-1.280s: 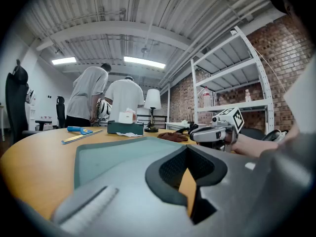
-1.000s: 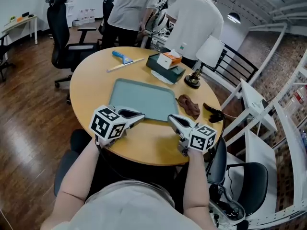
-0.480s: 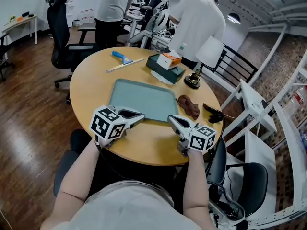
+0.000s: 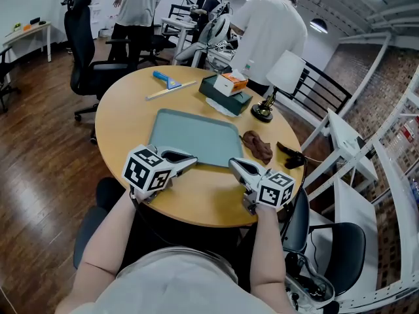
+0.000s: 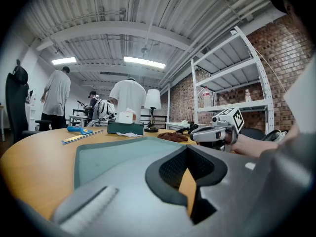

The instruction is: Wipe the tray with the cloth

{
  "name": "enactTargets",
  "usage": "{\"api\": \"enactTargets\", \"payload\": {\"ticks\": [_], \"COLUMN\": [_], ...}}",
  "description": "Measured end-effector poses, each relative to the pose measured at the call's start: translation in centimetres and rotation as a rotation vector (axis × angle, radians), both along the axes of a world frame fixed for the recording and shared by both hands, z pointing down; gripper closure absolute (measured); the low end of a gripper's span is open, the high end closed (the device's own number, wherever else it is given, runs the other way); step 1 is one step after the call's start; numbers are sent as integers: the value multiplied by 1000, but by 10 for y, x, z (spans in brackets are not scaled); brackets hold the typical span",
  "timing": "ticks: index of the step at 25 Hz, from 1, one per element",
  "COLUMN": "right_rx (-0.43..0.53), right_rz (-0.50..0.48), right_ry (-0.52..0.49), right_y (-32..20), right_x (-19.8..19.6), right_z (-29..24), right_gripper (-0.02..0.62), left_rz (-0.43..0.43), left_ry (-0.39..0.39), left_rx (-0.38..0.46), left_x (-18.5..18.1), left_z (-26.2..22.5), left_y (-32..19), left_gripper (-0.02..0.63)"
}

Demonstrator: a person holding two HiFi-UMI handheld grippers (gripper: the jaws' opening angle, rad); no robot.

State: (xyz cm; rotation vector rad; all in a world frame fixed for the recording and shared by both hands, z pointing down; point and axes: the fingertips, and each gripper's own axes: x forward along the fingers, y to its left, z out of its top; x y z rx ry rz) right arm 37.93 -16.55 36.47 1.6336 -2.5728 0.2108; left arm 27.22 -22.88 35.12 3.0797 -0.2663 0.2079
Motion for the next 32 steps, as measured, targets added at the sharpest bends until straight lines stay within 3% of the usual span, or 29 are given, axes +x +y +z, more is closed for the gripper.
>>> {"api": "enactTargets", "payload": {"ticks": [32], "right_rx": [-1], "right_rz": [0], "right_ry": [2], "right_y": [-1], "right_x": [1], "right_z": [3], "right_gripper": [594], "left_rz": [0], "left_ry": [3], "left_rx": [1], "left_x": [1], "left_z": [3], "left_y": [-2], "left_gripper": [606]}}
